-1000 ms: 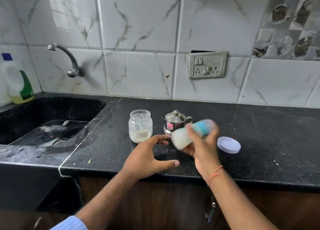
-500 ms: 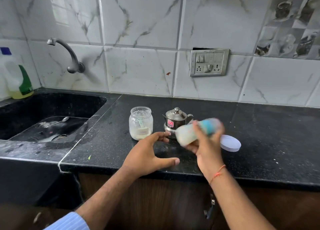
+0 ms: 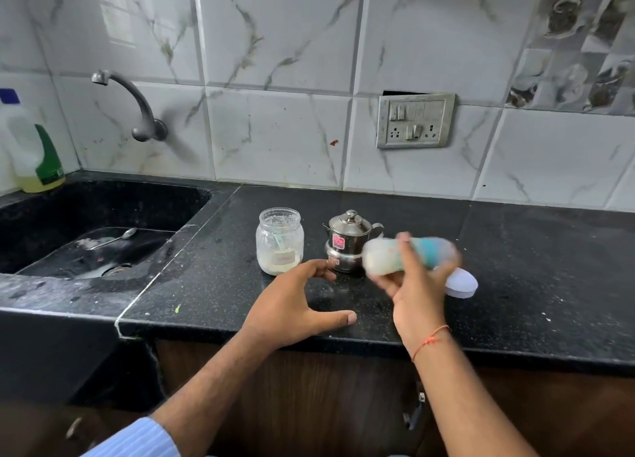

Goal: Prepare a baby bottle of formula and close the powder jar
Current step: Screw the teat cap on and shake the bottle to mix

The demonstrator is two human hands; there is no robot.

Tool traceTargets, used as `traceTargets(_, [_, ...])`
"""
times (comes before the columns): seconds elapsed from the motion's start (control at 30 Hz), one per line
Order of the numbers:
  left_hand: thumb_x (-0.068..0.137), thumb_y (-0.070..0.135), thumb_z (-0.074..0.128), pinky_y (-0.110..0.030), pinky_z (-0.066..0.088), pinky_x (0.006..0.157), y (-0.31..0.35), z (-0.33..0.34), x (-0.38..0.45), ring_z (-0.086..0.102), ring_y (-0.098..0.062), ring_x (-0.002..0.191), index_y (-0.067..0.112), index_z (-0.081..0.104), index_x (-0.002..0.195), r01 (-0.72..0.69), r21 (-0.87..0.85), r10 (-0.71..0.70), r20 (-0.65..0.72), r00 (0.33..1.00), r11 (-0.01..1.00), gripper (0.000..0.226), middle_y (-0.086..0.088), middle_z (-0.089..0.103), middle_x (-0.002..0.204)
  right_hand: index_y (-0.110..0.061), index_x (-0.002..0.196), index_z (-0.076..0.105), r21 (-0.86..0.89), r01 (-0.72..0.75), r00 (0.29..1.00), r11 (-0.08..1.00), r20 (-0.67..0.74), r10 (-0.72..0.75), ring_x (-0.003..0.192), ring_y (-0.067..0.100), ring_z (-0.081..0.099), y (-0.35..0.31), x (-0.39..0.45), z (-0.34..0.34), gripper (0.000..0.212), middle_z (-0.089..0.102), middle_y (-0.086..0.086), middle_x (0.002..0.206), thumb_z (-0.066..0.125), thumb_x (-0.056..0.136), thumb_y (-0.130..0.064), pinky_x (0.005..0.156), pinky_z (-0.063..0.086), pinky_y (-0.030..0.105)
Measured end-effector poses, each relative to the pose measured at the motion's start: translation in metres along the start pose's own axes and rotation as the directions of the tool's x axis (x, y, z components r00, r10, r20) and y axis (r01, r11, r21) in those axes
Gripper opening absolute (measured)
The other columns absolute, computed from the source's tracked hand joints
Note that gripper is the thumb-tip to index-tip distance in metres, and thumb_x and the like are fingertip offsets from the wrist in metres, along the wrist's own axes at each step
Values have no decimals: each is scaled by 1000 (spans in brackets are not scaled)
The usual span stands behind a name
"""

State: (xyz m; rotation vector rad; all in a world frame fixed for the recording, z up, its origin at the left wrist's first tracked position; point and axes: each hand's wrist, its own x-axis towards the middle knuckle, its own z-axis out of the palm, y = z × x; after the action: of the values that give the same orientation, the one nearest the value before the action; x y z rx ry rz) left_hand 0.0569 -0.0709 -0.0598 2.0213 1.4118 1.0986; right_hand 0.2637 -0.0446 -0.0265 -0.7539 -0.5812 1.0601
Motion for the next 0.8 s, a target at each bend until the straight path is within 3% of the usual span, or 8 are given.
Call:
traceTargets(0.07, [65,73,95,-26,53,108,0,0,1,65,7,115,39,62,145,-7,2,7,10,1000,1000,93,30,71,127,-42,134,48,-213,-18,982,977,179,57,107,29,74,8,-7,2,74,64,11,136,94,79,-22,68,65,55])
traceTargets(0.23, [71,68,95,-23,49,90,1,-1,0,51,0,114,37,60,148,1,6,-1,5,1000,1000,90,29,70,128,-33,140,37,143,20,993,990,-121,-2,115,32,73,2,7,0,70,61,9,136,86,90,-25,65,65,54])
traceTargets(0.33, [69,74,92,-28,54,109,-1,0,0,65,10,116,40,63,144,-4,18,3,6,1000,1000,87,33,70,126,-38,136,47,-195,-2,980,981,194,41,99,24,76,7,-9,3,66,67,5,125,86,88,-16,68,65,55])
traceTargets(0.47, [73,70,93,-23,50,97,0,-1,1,60,21,92,37,62,146,-3,-15,3,27,1000,1000,86,31,71,125,-34,142,37,113,66,990,991,-135,-51,114,30,73,1,2,-1,70,60,5,134,85,91,-24,65,65,56])
traceTargets(0.57, [75,67,92,-25,54,101,0,-1,0,64,19,103,36,65,143,-9,-68,9,8,1000,998,80,28,74,123,-38,137,45,-184,21,989,983,146,7,101,21,75,4,-8,3,65,66,-1,123,85,89,-18,66,65,55])
traceTargets(0.63, [81,59,92,-19,52,80,-3,-2,2,64,16,79,35,66,140,-5,-104,6,2,1000,995,69,25,75,125,-40,137,47,-201,43,989,979,149,-13,104,20,75,6,-9,5,68,65,-1,129,88,86,-18,71,66,57])
traceTargets(0.73, [84,62,89,-16,40,59,-4,-3,3,45,-1,53,39,65,140,-8,-120,8,-3,1000,993,65,26,74,127,-31,142,35,143,65,985,988,-166,-41,118,32,73,0,6,-4,70,60,8,136,84,92,-24,67,65,55])
traceTargets(0.8, [86,57,89,-12,39,60,-4,-2,3,51,5,55,38,66,139,-10,-103,10,-6,1000,995,62,25,74,126,-34,141,39,0,16,999,1000,-37,-15,115,32,73,-1,1,0,69,63,9,135,85,91,-23,68,65,57])
